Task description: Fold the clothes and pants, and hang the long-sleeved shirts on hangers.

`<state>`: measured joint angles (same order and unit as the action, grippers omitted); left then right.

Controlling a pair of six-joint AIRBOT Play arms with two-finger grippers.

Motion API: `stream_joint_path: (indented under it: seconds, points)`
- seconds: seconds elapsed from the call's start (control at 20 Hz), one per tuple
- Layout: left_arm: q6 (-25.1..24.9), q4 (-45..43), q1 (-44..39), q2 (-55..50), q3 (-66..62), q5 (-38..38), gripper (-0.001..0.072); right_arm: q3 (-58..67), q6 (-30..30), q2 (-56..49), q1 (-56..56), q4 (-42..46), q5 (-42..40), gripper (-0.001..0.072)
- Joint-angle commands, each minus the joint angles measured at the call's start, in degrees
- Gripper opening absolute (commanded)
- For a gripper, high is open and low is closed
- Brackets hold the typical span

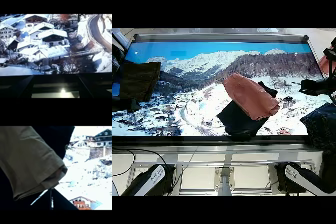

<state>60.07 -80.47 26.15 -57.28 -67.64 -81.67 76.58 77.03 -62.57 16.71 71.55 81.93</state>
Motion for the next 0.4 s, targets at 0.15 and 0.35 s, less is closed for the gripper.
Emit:
stream_joint_path:
  seconds: [0.15, 0.35]
  points:
    - [-0.02, -0.02, 0.02, -0.02, 0.0, 0.02, 0.0606, -2.93, 2.54, 2.03, -9.75, -1.33, 2.03, 0.0011]
    - [-0.02, -0.02, 0.02, -0.02, 0.0, 0.02, 0.0606, -7.37, 3.08, 2.03, -15.02, -0.79, 0.07, 0.0012]
